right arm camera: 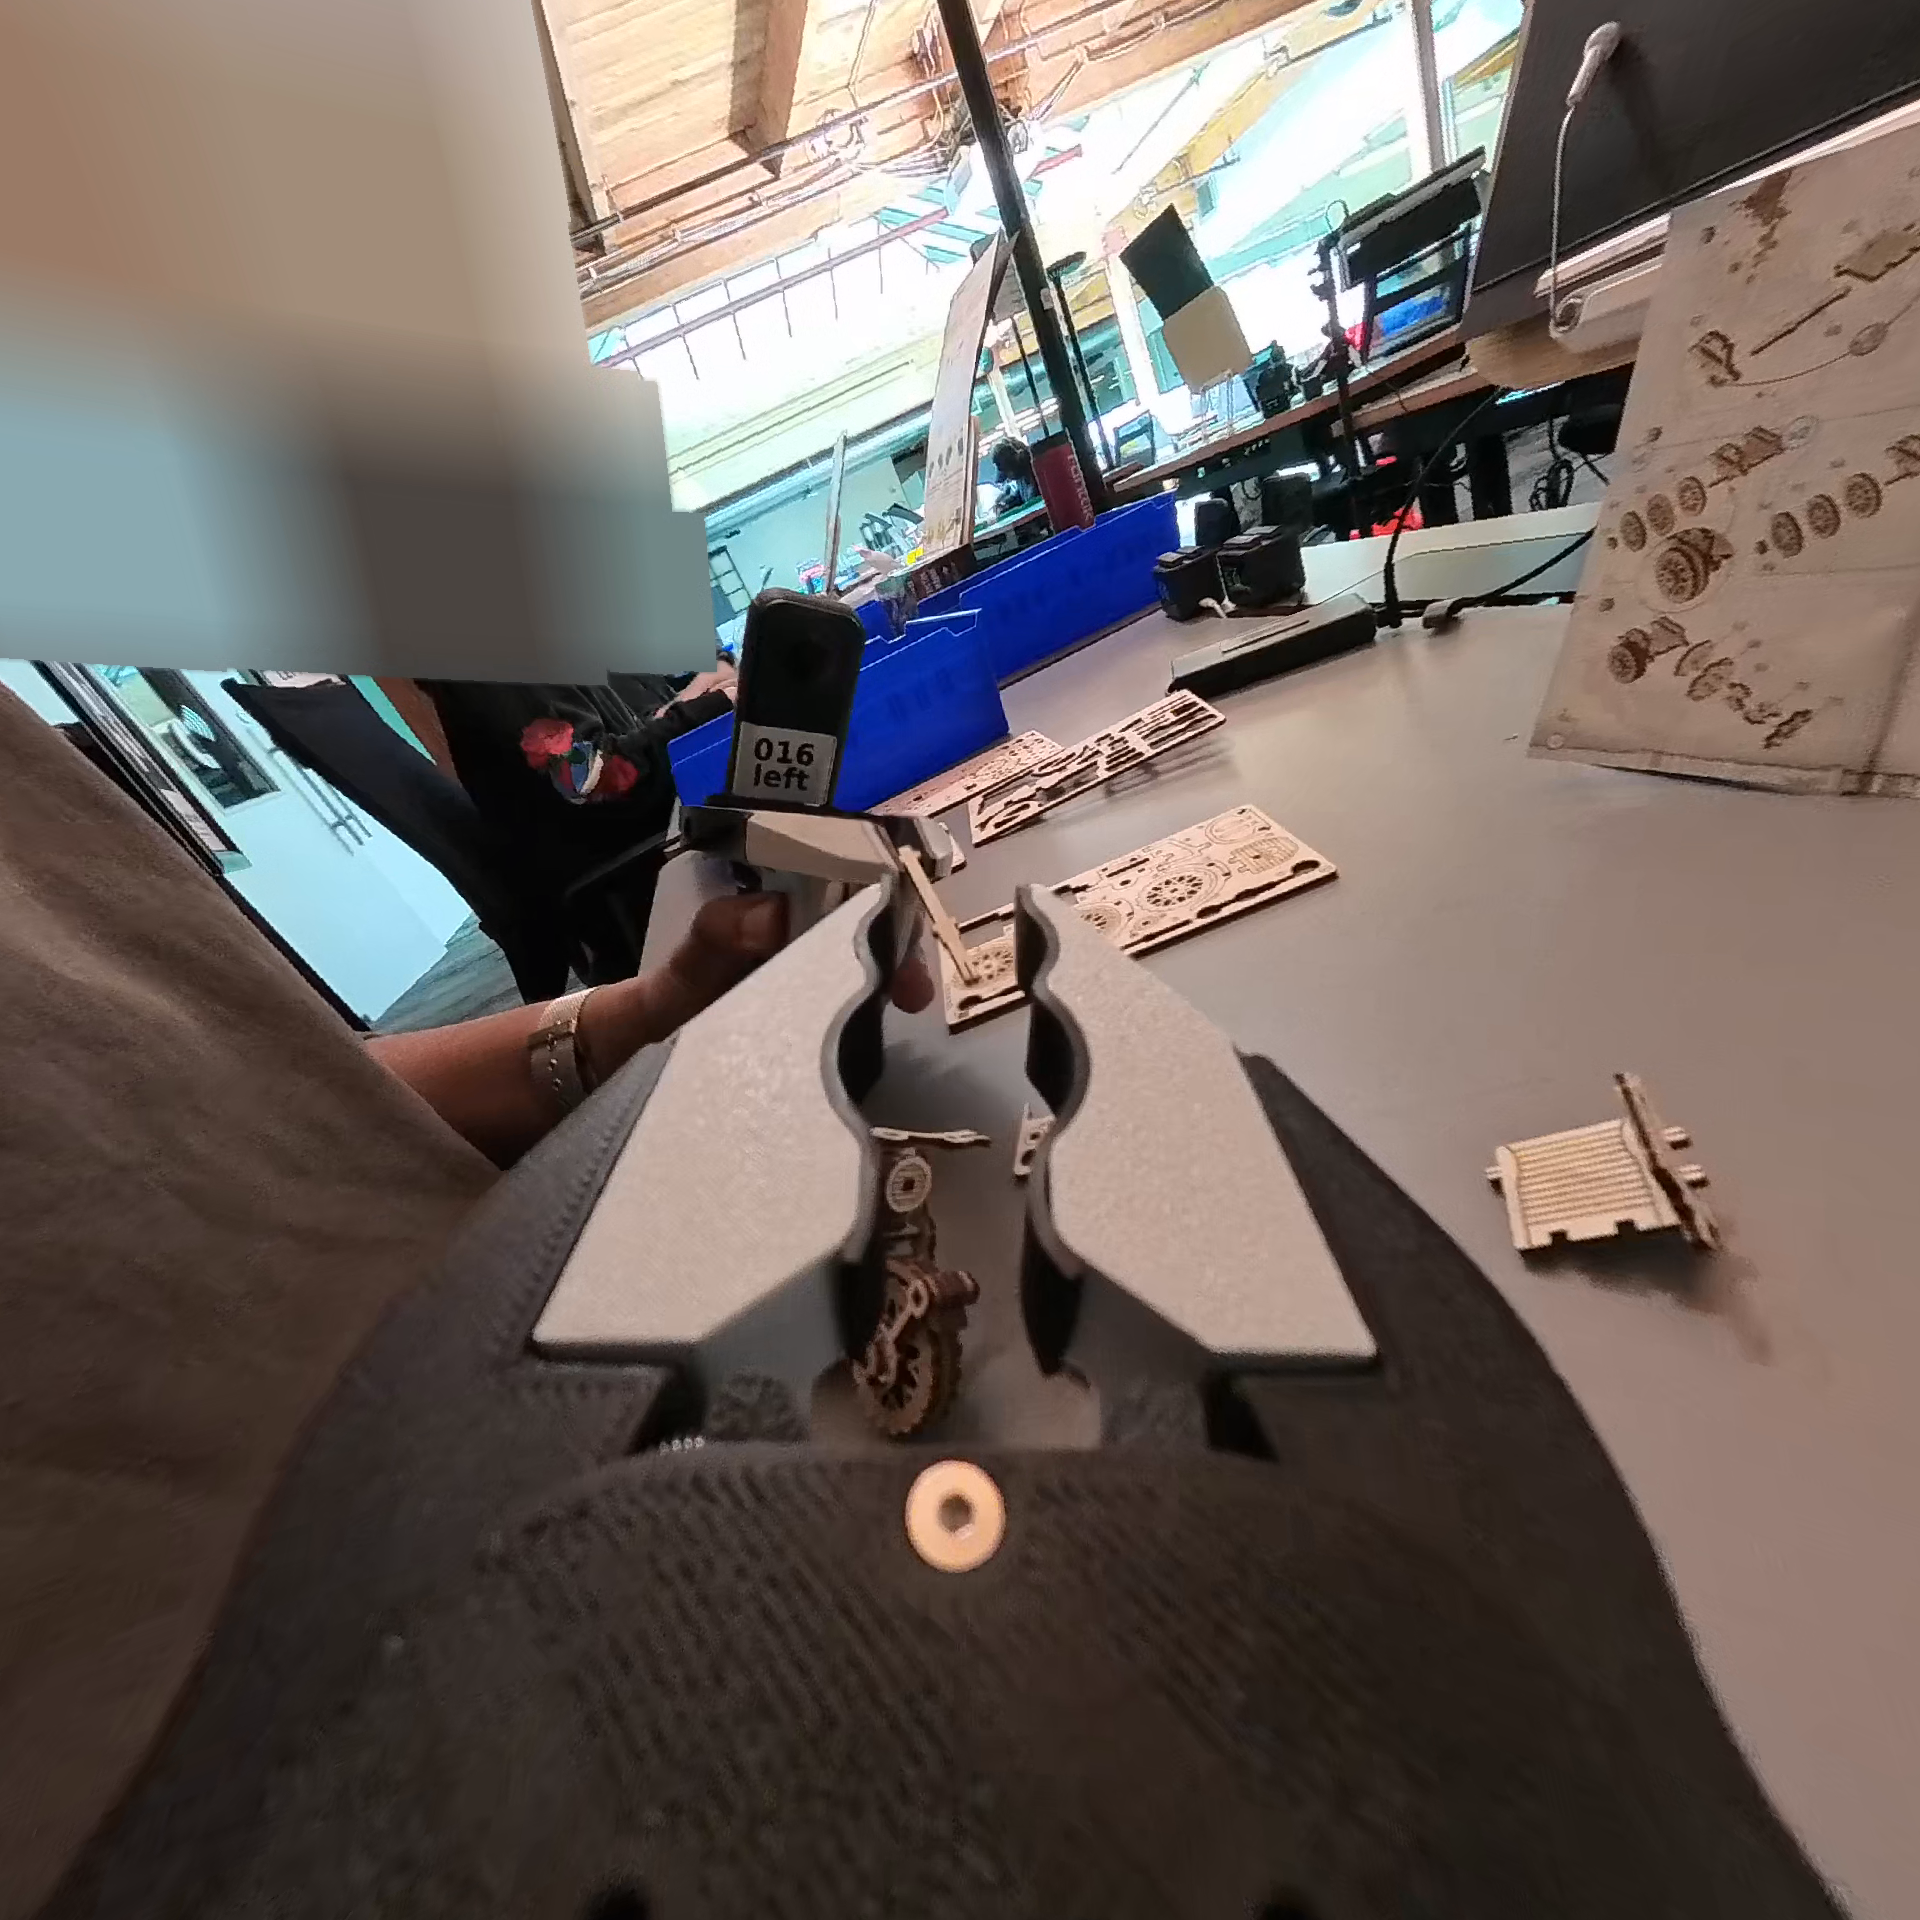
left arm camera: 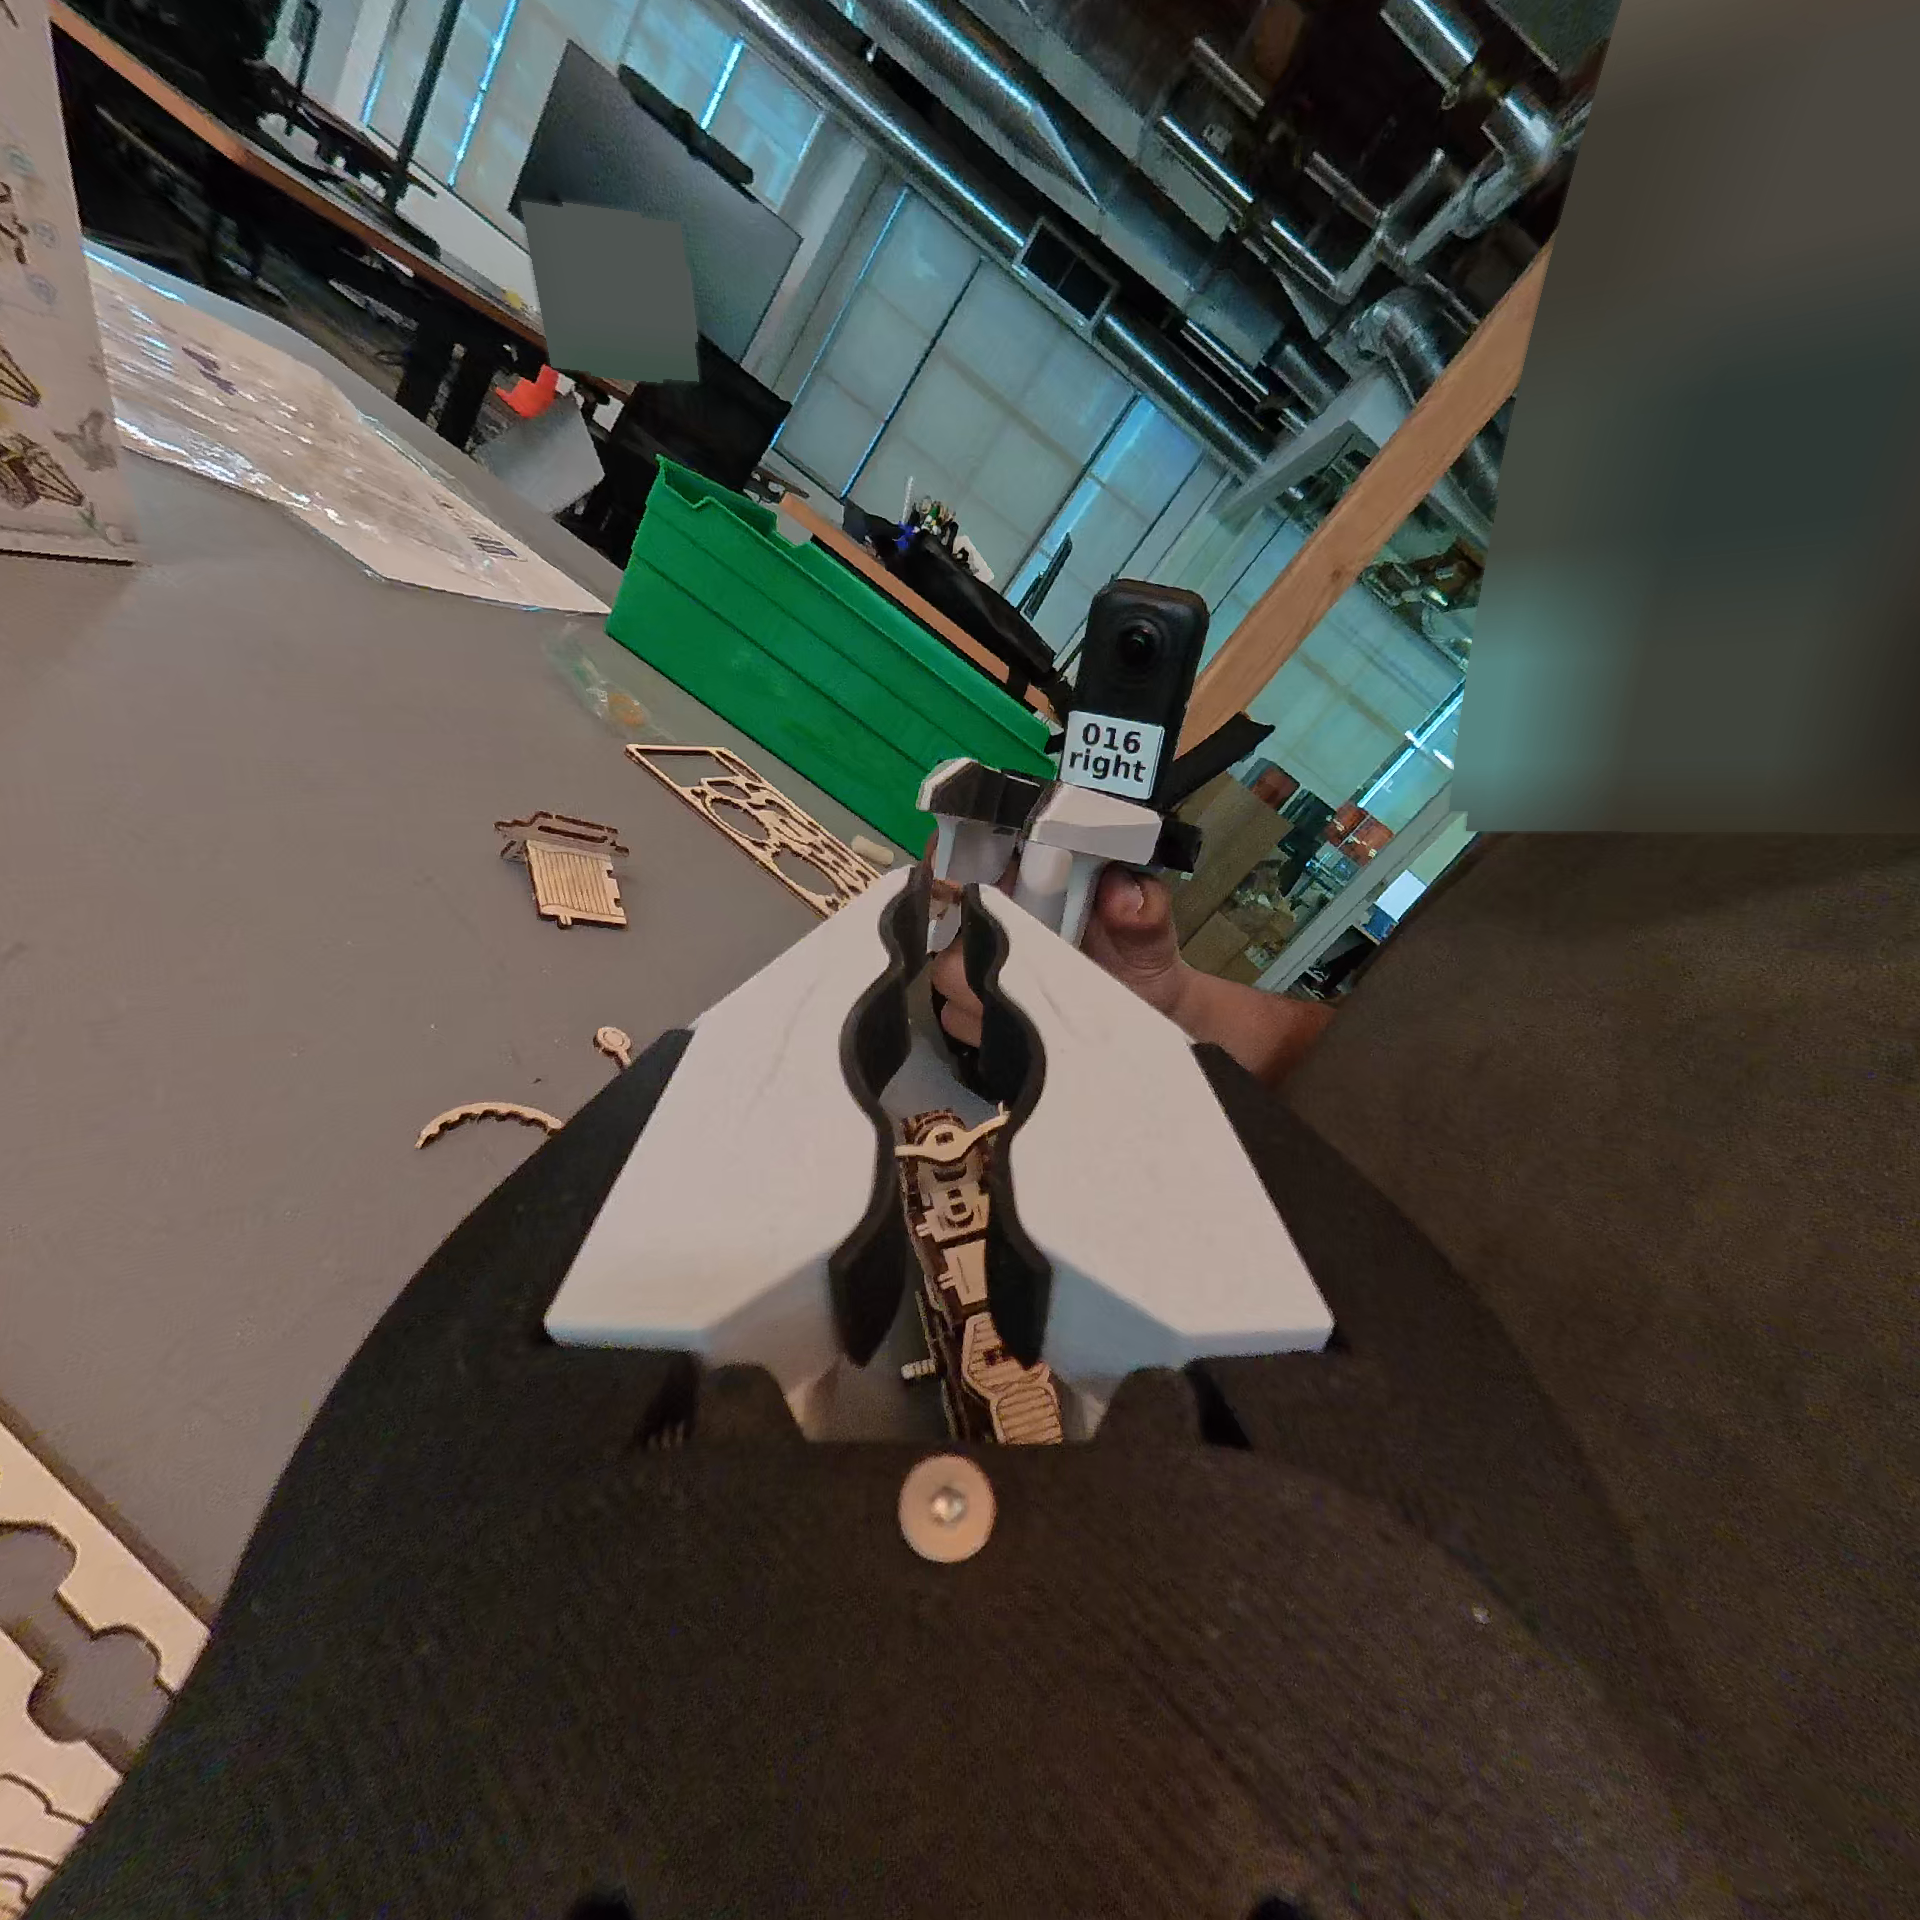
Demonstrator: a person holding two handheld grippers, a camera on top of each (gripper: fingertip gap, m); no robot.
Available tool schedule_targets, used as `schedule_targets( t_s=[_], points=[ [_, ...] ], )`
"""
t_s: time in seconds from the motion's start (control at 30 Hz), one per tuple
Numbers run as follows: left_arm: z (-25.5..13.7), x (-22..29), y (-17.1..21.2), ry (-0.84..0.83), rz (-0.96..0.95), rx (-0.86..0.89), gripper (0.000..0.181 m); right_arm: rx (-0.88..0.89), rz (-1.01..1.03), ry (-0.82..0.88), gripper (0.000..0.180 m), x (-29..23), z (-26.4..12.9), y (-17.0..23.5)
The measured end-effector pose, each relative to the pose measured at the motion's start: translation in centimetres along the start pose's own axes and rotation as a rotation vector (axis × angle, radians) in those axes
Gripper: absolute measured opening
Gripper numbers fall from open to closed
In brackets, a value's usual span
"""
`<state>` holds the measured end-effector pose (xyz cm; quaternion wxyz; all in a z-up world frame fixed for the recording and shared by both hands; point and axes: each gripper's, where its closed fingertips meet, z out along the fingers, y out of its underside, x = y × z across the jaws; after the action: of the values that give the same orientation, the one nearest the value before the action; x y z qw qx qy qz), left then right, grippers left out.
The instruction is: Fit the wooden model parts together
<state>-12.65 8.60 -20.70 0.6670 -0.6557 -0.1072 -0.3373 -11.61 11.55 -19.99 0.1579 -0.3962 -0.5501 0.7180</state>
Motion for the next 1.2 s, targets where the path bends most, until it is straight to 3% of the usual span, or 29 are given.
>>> schedule_targets(
  t_s=[0.43,0.73,1.2],
  points=[
    [-0.1,2.1,-0.4,0.139,-0.042,0.022,0.004,-0.048,0.064,-0.036,0.019,-0.5,0.4,0.9],
    [-0.3,3.1,-0.7,0.204,-0.068,0.032,0.003,-0.063,0.204,-0.208,0.010,-3.1,0.9,1.4],
    [0.1,4.0,-0.3,0.265,-0.102,0.017,0.003,-0.038,0.268,-0.290,0.011,-3.9,0.5,0.7]
  ],
)
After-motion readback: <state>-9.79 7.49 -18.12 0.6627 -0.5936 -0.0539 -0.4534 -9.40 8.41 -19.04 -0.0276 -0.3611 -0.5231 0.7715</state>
